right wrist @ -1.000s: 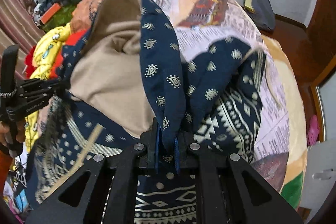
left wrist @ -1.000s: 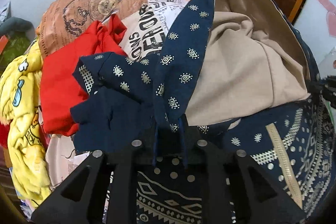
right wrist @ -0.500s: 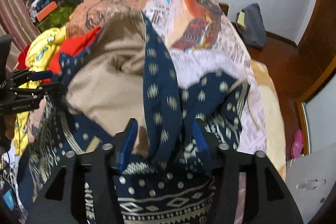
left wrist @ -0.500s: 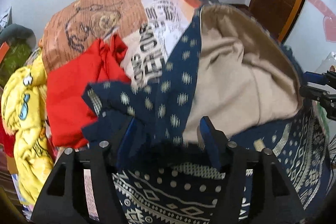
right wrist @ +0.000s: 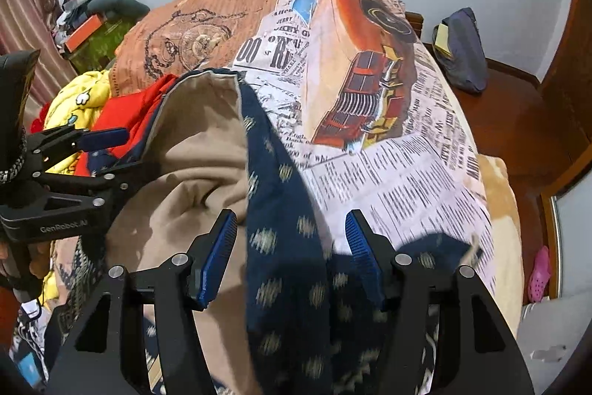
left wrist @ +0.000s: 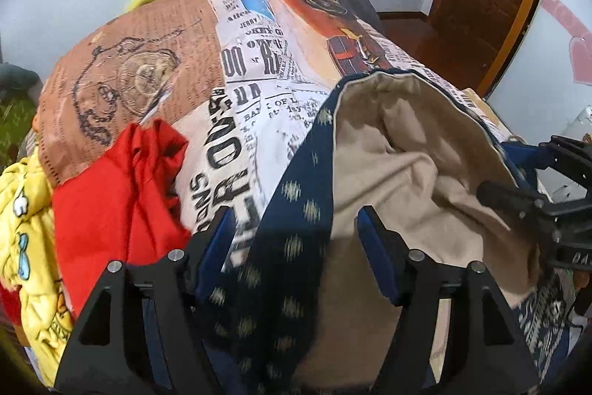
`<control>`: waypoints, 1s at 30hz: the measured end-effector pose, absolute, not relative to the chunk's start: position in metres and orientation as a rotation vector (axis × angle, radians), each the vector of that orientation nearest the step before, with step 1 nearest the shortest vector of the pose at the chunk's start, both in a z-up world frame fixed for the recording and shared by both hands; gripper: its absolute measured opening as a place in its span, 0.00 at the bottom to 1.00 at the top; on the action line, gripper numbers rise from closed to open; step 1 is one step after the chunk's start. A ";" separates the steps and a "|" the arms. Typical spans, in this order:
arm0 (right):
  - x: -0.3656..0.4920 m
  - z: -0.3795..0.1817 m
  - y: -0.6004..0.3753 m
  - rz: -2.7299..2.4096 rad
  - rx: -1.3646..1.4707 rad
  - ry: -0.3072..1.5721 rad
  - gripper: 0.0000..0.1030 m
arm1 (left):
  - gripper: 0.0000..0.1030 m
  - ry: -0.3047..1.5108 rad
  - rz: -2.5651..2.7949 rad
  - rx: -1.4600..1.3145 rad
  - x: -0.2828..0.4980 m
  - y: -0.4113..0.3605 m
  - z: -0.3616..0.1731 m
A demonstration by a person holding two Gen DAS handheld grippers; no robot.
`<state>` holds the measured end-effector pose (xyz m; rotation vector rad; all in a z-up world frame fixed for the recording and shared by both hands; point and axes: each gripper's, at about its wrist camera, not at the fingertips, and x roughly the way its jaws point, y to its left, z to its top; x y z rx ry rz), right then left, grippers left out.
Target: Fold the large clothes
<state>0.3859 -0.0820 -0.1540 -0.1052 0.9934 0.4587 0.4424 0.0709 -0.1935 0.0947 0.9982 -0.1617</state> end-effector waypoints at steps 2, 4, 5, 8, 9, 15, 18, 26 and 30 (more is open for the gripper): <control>0.393 -0.157 -0.081 0.465 -0.101 0.996 0.55 | 0.66 1.004 -0.166 0.084 0.452 0.069 -0.199; 0.398 -0.160 -0.081 0.470 -0.094 0.998 0.55 | 0.65 1.005 -0.168 0.075 0.458 0.068 -0.202; 0.401 -0.161 -0.082 0.470 -0.089 0.998 0.55 | 0.64 1.007 -0.168 0.068 0.461 0.068 -0.204; 0.404 -0.163 -0.085 0.480 -0.061 0.993 0.37 | 0.46 1.012 -0.185 0.036 0.464 0.069 -0.207; 0.404 -0.163 -0.086 0.492 -0.047 1.001 0.26 | 0.35 1.014 -0.191 0.031 0.465 0.069 -0.207; 0.395 -0.150 -0.090 0.542 -0.011 0.979 0.09 | 0.11 0.969 -0.242 0.019 0.445 0.069 -0.188; 0.383 -0.134 -0.092 0.554 0.005 0.974 0.08 | 0.10 0.929 -0.267 0.010 0.425 0.072 -0.165; 0.320 -0.091 -0.099 0.616 0.010 0.893 0.07 | 0.09 0.842 -0.334 -0.010 0.357 0.085 -0.112; 0.283 -0.083 -0.104 0.645 0.007 0.884 0.07 | 0.09 0.839 -0.360 0.013 0.322 0.084 -0.107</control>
